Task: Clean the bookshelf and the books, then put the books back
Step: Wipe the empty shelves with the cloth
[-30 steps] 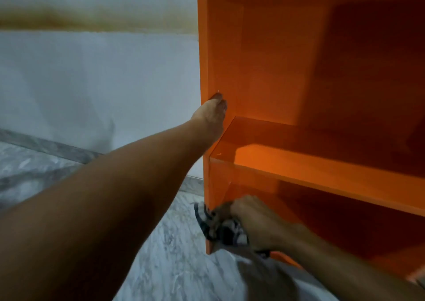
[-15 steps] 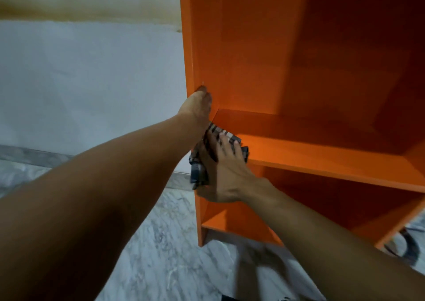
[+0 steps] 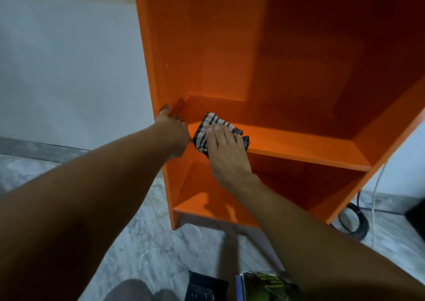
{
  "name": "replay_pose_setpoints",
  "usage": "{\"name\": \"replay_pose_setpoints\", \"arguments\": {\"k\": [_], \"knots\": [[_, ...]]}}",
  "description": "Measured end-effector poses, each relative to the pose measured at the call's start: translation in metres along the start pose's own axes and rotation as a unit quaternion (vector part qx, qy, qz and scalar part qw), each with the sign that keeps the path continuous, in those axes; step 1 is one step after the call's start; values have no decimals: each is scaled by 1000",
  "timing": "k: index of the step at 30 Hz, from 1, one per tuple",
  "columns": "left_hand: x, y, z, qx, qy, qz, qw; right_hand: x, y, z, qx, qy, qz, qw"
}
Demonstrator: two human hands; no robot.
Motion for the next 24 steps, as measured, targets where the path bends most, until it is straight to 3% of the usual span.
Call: {"name": "replay_pose_setpoints", "arguments": {"k": [1,4,7,11,17,24], "knots": [[-5,-3,3,14,9,13,1000,-8,-11,11,41,-9,-10,999],[-23,0,7,21,-6,65,998,-42,-34,31,-27,5,6,1000],[-53,-14,2,-17,15,97,995,-72,-26,43,3,31,25,999],[-122,-53,-2,-46,88,129,987,-135,-39,72,-36,83,35,995],[-198,-98,-1,-59,153,153,975,-230,-49,121,-4,172,80,982],[-221,-117,2,-37,163,152,974,-238,-56,134,62,234,110,964]]}}
Point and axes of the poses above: each hand's wrist, its own z-axis away from the middle knuckle, its own y-axis out of the palm, x = y × z, the point moved 9 cm from there along -z, towards the middle knuckle, and after that the axes turned 5 degrees about -x, right-handed, at the moved point
